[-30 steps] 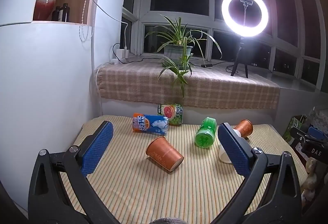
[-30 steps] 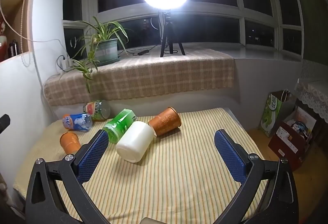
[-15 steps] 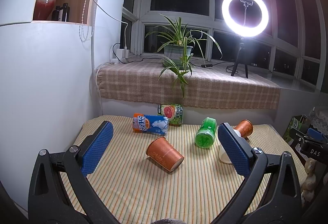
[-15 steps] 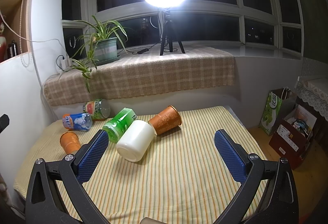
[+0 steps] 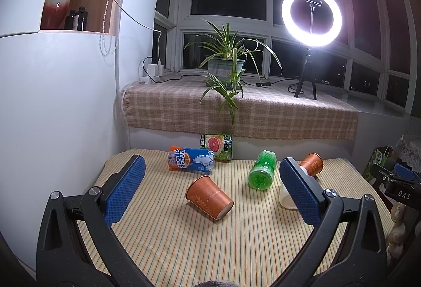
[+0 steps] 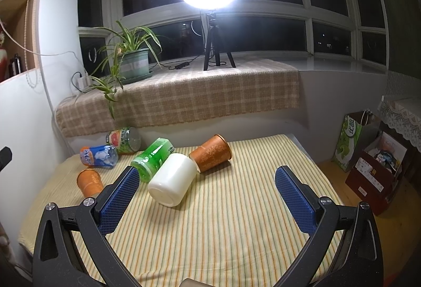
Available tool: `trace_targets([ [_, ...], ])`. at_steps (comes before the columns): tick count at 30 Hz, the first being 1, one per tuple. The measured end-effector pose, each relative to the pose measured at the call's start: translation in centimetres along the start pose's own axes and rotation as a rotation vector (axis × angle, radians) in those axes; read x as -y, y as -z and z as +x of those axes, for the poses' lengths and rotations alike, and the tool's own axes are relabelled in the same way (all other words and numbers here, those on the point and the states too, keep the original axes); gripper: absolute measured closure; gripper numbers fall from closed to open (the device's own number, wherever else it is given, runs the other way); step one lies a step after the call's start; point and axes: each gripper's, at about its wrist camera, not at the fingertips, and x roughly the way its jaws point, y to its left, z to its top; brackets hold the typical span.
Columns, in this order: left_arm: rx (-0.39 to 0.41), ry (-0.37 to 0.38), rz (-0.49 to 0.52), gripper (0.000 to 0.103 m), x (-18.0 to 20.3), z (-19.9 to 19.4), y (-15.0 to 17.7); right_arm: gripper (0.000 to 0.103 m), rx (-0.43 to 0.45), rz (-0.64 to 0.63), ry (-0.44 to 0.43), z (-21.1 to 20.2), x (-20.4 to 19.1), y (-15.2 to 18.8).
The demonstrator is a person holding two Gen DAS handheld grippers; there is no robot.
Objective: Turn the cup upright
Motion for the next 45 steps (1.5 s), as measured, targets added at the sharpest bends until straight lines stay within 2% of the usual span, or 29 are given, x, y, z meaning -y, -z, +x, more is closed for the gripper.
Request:
trace_targets([
  [45,-0.008,-0.002,0.001,0.000,0.1,0.0,0.0,0.001,-0.043,-0.007,-0.037,1.3,-1.3,-0.1],
])
